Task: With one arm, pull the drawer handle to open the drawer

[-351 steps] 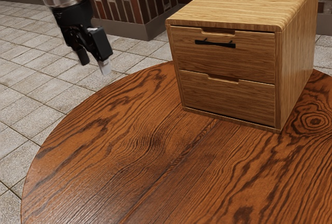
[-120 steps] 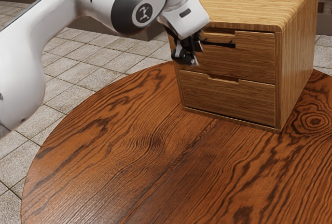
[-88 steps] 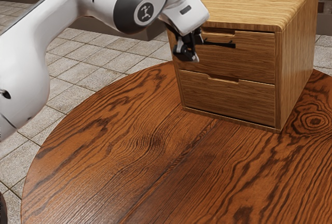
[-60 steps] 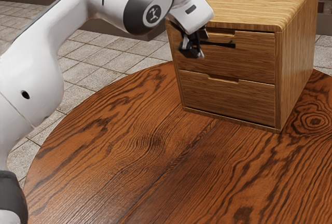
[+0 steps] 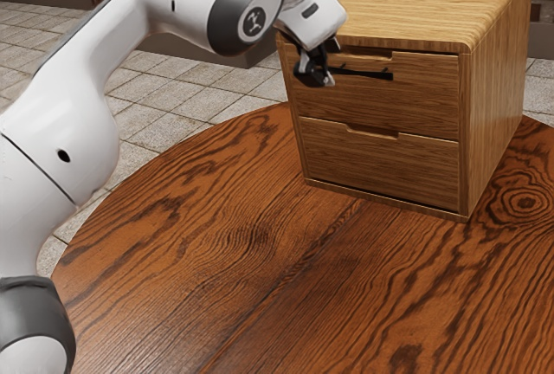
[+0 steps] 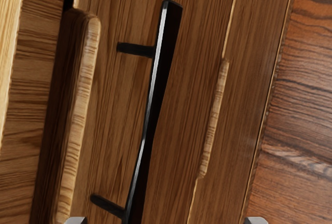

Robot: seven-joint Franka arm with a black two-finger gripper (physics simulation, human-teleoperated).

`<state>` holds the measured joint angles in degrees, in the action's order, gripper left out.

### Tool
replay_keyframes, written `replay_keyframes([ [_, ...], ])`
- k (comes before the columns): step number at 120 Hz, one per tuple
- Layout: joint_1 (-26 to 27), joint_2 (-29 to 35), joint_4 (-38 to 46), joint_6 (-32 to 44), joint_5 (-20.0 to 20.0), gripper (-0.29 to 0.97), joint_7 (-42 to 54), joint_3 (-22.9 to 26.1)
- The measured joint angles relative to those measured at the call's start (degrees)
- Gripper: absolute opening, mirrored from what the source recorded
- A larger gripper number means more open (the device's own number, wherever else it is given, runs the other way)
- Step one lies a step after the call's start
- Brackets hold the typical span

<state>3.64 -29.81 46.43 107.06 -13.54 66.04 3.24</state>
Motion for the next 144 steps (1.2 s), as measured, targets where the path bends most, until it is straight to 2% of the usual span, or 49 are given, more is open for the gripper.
replay_keyframes([
  [34,-0.1,-4.2,-4.7,1.2,0.3,0.36,0.8,0.5],
  [65,0.0,-6.0,-4.8,2.2,2.3,0.35,1.2,0.5],
  [81,0.5,-6.0,-4.4,2.6,2.6,0.14,1.4,0.3],
  [102,0.6,-5.9,-4.1,3.1,2.6,-0.01,1.5,0.0],
  [144,1.0,4.5,12.8,6.2,2.5,-0.10,1.5,0.3],
])
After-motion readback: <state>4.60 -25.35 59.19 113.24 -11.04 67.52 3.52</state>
